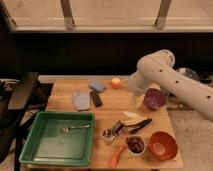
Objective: Place apple in red bowl
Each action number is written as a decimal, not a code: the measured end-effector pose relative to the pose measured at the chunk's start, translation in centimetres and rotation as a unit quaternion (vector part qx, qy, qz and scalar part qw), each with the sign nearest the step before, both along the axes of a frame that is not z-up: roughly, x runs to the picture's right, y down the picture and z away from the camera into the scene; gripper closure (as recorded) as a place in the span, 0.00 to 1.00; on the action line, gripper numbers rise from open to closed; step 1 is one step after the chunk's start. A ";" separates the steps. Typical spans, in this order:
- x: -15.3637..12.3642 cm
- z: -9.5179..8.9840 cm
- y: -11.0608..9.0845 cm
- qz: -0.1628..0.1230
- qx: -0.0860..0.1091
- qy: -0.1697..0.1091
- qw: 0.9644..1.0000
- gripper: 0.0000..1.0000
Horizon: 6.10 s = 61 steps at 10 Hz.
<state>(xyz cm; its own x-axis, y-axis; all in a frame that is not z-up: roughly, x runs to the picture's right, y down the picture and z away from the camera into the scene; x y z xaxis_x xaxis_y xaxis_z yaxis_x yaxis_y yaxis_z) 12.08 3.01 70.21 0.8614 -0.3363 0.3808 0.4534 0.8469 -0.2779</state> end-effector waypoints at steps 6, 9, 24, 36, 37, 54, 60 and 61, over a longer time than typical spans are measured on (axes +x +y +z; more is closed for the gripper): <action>-3.6 8.1 -1.7 -0.002 -0.022 -0.033 0.999 0.20; -4.3 15.0 -2.0 0.017 -0.056 -0.037 0.998 0.20; -3.9 22.6 -7.0 0.071 -0.004 0.035 0.997 0.20; -2.5 29.5 -7.3 0.105 -0.009 0.047 0.993 0.20; -2.5 29.9 -7.2 0.108 -0.012 0.044 0.993 0.20; -2.0 24.9 -8.8 0.104 -0.047 -0.007 0.993 1.00; 3.9 12.5 -3.3 0.129 -0.099 -0.010 0.987 1.00; 5.0 9.9 -1.6 0.138 -0.105 0.001 0.985 1.00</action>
<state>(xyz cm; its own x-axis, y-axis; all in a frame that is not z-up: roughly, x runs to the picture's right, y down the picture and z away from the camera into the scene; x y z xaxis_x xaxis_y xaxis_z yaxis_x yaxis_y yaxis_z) 17.13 1.46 80.12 0.9097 -0.0030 0.4152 0.2134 0.8611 -0.4615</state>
